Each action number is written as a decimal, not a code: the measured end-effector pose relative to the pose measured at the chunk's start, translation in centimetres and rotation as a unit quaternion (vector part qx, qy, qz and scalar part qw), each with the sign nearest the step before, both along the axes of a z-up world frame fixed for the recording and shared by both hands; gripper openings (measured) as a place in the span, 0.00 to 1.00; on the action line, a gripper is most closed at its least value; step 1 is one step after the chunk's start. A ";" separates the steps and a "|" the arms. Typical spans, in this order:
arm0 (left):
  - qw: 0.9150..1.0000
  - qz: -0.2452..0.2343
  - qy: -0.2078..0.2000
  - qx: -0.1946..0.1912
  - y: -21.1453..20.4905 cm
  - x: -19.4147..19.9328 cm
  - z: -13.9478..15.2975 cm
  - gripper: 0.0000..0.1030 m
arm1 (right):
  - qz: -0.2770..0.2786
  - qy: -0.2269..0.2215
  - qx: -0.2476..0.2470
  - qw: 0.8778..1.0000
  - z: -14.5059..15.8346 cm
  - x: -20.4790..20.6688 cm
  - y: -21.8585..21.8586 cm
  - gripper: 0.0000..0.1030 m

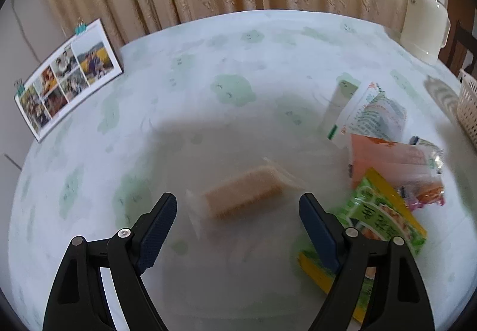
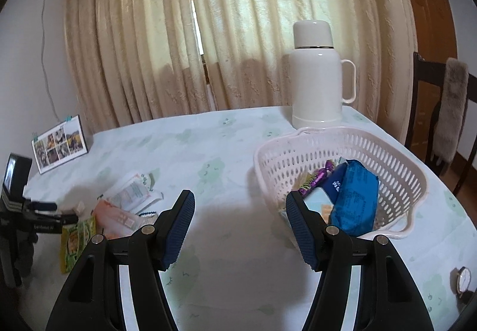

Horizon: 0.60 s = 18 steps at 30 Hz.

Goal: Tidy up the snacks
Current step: 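Move both tools back over the remaining snacks, then grasp the wafer bar with the left tool while the right tool grasps the green peanut bag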

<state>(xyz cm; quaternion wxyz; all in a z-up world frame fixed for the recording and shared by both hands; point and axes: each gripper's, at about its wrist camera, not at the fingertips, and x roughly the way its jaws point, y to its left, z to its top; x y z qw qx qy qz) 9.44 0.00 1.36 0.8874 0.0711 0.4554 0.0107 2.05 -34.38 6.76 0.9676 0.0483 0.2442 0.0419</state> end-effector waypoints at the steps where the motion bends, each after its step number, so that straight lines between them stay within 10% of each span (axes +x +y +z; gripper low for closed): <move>1: 1.000 0.000 0.001 0.007 0.1 0.4 -0.1 0.80 | 0.001 0.000 -0.001 1.000 0.0 0.0 0.2 0.63; 8: 1.000 0.007 0.003 0.003 0.7 1.9 -0.5 0.81 | -0.005 -0.005 -0.007 1.000 0.0 -0.4 0.9 0.63; 18: 0.999 -0.010 -0.005 -0.031 0.8 1.3 -0.3 0.47 | 0.055 0.005 -0.002 0.998 0.1 -1.0 4.7 0.63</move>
